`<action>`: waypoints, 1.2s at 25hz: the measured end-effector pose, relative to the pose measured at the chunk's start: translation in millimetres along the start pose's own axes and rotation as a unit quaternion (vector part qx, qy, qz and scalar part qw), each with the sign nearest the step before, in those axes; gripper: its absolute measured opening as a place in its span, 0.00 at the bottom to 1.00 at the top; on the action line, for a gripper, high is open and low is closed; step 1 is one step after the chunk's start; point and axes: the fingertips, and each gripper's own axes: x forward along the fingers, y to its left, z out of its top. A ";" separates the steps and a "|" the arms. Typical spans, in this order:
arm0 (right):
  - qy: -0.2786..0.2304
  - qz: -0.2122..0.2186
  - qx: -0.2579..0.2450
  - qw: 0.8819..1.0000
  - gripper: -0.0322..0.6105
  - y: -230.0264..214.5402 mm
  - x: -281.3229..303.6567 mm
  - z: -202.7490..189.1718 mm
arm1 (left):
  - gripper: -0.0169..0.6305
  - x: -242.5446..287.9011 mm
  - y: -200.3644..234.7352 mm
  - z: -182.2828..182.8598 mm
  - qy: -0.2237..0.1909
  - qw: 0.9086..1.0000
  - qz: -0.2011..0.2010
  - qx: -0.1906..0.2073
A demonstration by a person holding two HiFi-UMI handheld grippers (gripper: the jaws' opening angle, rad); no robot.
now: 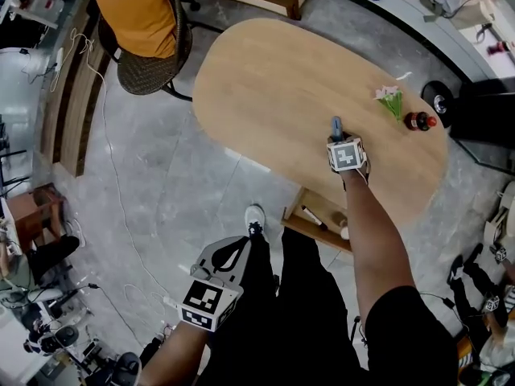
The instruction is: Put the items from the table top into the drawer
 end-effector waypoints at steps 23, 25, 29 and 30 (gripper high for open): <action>-0.043 0.029 0.043 0.998 0.24 53.7 -80.1 -64.7 | 0.03 -9.7 5.5 7.1 -0.010 0.998 -0.038 0.050; -0.033 0.033 0.033 0.998 0.24 72.9 -93.2 -98.0 | 0.03 -8.0 0.9 6.1 -0.009 0.997 -0.049 0.061; 0.001 0.044 0.020 0.999 0.24 111.6 -110.1 -162.5 | 0.03 -2.8 -6.6 3.6 -0.003 0.995 -0.068 0.080; 0.011 0.047 0.015 0.999 0.24 121.3 -112.9 -176.7 | 0.03 -1.4 -9.0 2.3 0.000 0.994 -0.072 0.085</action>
